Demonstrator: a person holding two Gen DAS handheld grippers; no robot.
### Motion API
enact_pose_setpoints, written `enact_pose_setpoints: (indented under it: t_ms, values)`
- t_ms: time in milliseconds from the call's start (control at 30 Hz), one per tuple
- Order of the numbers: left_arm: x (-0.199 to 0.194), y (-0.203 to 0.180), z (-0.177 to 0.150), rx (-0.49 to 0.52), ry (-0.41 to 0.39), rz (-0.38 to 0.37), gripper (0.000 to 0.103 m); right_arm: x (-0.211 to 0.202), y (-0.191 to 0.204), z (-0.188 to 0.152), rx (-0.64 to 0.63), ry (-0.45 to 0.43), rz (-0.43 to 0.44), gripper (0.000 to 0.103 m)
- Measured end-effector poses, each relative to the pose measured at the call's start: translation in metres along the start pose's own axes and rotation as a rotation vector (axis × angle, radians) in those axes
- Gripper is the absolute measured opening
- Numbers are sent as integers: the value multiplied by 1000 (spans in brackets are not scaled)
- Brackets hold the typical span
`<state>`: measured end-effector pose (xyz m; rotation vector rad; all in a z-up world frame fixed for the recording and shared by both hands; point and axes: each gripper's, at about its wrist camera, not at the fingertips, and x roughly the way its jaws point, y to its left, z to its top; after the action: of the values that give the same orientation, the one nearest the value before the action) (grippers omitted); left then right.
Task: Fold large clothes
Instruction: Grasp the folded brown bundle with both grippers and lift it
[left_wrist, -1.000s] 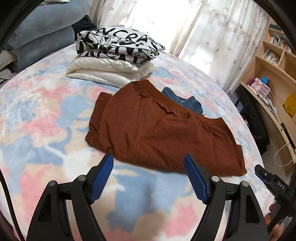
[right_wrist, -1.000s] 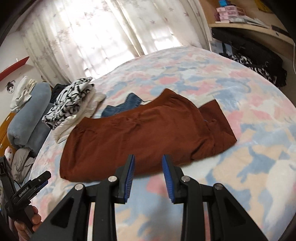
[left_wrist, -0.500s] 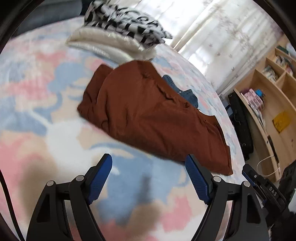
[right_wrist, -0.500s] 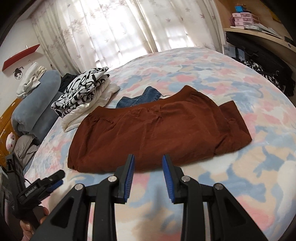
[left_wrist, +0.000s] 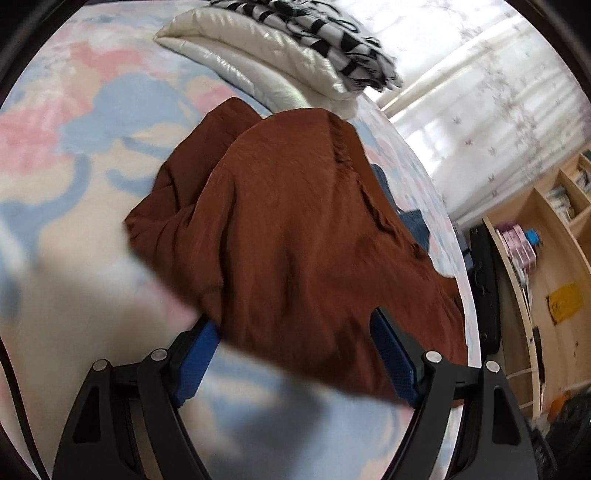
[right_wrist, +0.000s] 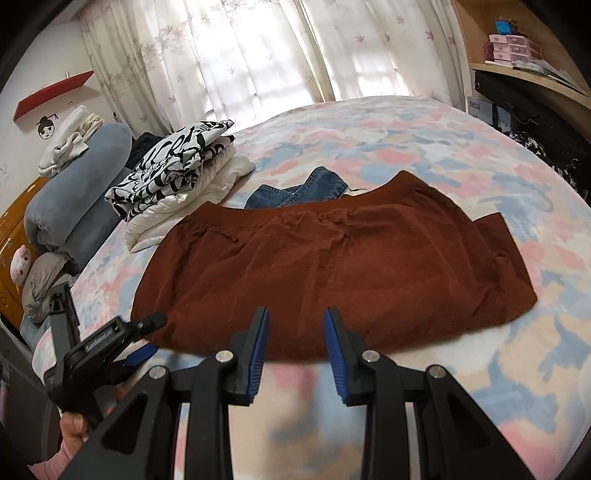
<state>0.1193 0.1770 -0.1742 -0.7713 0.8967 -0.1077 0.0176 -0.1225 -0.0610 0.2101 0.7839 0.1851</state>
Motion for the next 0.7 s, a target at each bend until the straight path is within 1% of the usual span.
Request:
enact_pose_setpoints:
  t_ms: [100,267,300,333,400,433,467,500,533,567,600,667,700]
  values:
    - [18,1,13,-24,-4,8,80,10,0,4,-1,6,6,31]
    - [34,-2,31,-40,-38,9,80,34,4,18,-19,6,9,31]
    - [36,-2,35,-51,-48,5,79,38,4,21,-24,4,7,31]
    - [38,0,39,-66,-63,3,76,46,6,26,-34,-2,2,31]
    - [40,1,46,-83,-107,34,49,62,9,36,-59,-9,-26,27]
    - [41,2,49,-84,-117,39,44,69,10,40,-70,-9,-32,18]
    - [41,3,51,-89,-124,36,37,77,11,43,-79,-4,-35,12]
    - [40,2,51,-86,-135,34,31,88,14,47,-89,7,-41,10]
    - [38,-2,50,-65,-150,37,27,98,14,48,-90,23,-42,10]
    - [35,-10,49,-24,-173,47,20,105,13,48,-86,37,-37,9]
    - [33,-18,49,9,-193,57,16,118,12,45,-79,77,-29,9]
    - [23,-37,49,99,-249,79,13,141,11,35,-92,151,-43,9]
    - [17,-52,47,160,-281,88,12,145,8,31,-93,150,-36,9]
